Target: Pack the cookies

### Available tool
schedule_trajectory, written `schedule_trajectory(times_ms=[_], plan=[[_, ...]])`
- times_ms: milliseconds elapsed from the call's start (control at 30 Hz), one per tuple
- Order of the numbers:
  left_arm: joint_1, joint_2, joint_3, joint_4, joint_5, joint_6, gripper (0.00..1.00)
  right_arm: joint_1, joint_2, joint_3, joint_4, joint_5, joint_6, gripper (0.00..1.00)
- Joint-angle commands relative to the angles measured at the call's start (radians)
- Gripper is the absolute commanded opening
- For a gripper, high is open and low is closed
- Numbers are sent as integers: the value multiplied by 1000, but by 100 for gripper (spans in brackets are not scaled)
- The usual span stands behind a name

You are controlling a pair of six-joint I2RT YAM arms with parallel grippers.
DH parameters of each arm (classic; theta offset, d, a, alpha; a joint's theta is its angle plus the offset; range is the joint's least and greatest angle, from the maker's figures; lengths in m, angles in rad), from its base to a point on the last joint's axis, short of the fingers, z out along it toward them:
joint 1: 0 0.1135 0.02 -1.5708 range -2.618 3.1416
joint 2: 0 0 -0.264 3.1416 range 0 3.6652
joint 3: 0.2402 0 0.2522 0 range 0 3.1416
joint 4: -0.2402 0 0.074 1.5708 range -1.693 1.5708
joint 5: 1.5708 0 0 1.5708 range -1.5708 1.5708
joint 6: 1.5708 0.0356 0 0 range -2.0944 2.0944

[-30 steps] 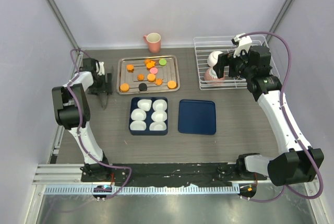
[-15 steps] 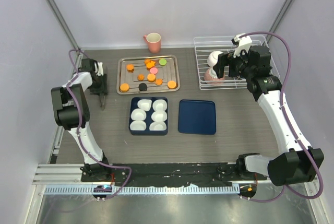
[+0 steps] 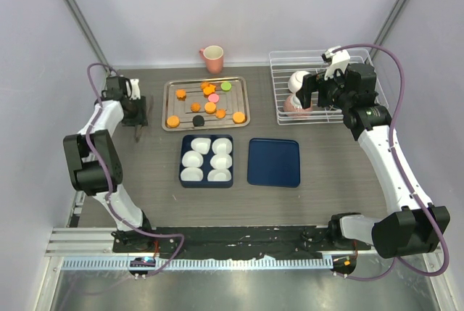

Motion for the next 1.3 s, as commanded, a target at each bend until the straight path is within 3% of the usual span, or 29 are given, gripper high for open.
schedule_trajectory(times_ms=[0,500,800,1267], plan=[[0,-95,31,-17,23,-7,48,4,-18,9,40,-8,-4,100],[-13,-242,43,-49,13,27,50,4,-17,9,39,-13,-4,100],[-29,-394,11,-41,168,21,50,4,-4,9,37,-15,-4,100],[-163,-288,22,31,127,13,51,4,12,7,37,-18,-4,100]])
